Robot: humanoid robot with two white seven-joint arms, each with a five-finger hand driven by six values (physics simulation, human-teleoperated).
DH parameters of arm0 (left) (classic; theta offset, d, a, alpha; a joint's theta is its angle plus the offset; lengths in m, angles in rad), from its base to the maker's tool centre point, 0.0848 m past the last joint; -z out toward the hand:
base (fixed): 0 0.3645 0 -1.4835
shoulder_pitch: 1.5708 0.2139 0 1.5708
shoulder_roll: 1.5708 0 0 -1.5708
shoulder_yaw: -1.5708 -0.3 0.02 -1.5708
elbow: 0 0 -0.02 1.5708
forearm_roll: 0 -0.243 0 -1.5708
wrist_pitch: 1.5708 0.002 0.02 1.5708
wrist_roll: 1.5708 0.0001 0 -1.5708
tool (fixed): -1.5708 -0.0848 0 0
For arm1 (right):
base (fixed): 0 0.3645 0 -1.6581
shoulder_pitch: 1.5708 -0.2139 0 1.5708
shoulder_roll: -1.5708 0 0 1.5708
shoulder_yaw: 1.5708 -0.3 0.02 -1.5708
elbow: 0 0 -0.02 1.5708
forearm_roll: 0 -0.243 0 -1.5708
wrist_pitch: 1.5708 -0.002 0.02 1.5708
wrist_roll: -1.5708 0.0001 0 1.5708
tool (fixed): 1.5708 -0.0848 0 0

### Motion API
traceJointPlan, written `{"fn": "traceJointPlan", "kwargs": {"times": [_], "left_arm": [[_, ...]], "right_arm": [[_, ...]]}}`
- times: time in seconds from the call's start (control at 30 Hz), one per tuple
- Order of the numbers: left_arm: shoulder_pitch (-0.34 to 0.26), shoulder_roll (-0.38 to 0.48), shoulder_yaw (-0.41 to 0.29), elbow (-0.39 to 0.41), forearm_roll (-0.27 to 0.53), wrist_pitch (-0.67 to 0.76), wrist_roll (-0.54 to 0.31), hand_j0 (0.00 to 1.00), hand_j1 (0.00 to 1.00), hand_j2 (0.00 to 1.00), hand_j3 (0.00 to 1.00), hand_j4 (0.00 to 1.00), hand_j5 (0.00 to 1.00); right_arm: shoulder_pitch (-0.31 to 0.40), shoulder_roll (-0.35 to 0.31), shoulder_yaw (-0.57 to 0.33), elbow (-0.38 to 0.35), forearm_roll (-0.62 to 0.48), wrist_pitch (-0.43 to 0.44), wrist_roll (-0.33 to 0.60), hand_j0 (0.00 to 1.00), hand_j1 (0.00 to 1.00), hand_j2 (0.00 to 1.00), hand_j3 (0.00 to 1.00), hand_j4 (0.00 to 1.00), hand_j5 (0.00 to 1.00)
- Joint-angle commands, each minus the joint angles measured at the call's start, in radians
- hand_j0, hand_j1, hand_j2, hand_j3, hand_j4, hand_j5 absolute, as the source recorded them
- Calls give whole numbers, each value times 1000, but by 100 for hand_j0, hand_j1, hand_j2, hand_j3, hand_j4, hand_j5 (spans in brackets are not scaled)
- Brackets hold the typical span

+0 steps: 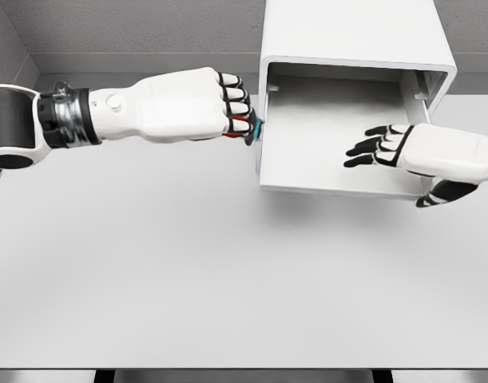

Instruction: Slide open multi-storey tabletop storage cabinets and put open load switch and slide close multi-storey tabletop storage cabinets

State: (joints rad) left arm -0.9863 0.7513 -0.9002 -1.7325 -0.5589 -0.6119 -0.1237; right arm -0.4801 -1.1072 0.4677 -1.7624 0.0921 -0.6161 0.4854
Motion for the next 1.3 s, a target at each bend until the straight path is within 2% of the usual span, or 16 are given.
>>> {"fn": "traceJointPlan", "kwargs": {"times": [0.0, 0.27, 0.57, 0.6, 0.63, 0.73, 0.8, 0.93, 1.03, 1.13, 1.27], "left_arm": [[0, 0, 1, -5, 5, 1, 1, 49, 49, 49, 49, 49, 49], [-2, -32, 0, -7, 0, 1, -1, 49, 49, 49, 49, 49, 49], [-11, -55, 0, 5, -4, 1, -4, 49, 49, 49, 49, 49, 49], [-11, -58, -2, 5, -4, 1, -4, 50, 50, 50, 50, 50, 50], [-11, -62, -2, 5, -6, 1, -4, 50, 50, 50, 50, 50, 50], [-21, -85, -3, 8, -7, 1, -5, 49, 49, 49, 49, 49, 49], [-23, -99, -5, 19, -9, 1, -5, 50, 50, 50, 50, 50, 50], [-35, -127, -6, 44, -10, 1, -19, 50, 50, 50, 50, 50, 50], [-46, -165, -6, 74, -10, 1, -33, 50, 50, 50, 50, 50, 50], [-58, -190, -6, 93, -12, 1, -34, 50, 50, 50, 50, 50, 50], [-67, -228, -8, 133, -12, 1, -56, 50, 50, 50, 50, 50, 50]], "right_arm": [[0, -11, -6, 0, -25, 5, -1, 99, 99, 99, 99, 99, 99], [0, -37, -12, -2, -51, 5, 1, 100, 100, 100, 100, 100, 100], [0, -168, -30, -3, -123, 5, -1, 98, 98, 98, 98, 98, 98], [0, -178, -46, -3, -132, 5, 1, 94, 94, 94, 94, 94, 94], [0, -183, -58, -3, -137, 5, 1, 81, 81, 81, 81, 81, 81], [0, -181, -92, 1, -152, 5, 1, 67, 67, 67, 67, 67, 67], [2, -183, -95, 23, -175, 5, 2, 67, 67, 67, 67, 67, 67], [2, -181, -130, 147, -192, 5, 2, 72, 72, 72, 72, 72, 72], [5, -177, -142, 210, -192, 5, 8, 72, 72, 72, 72, 72, 72], [32, -175, -142, 235, -173, 5, 13, 72, 72, 72, 72, 72, 72], [89, -175, -142, 224, -100, 5, 15, 72, 72, 72, 72, 72, 72]]}}
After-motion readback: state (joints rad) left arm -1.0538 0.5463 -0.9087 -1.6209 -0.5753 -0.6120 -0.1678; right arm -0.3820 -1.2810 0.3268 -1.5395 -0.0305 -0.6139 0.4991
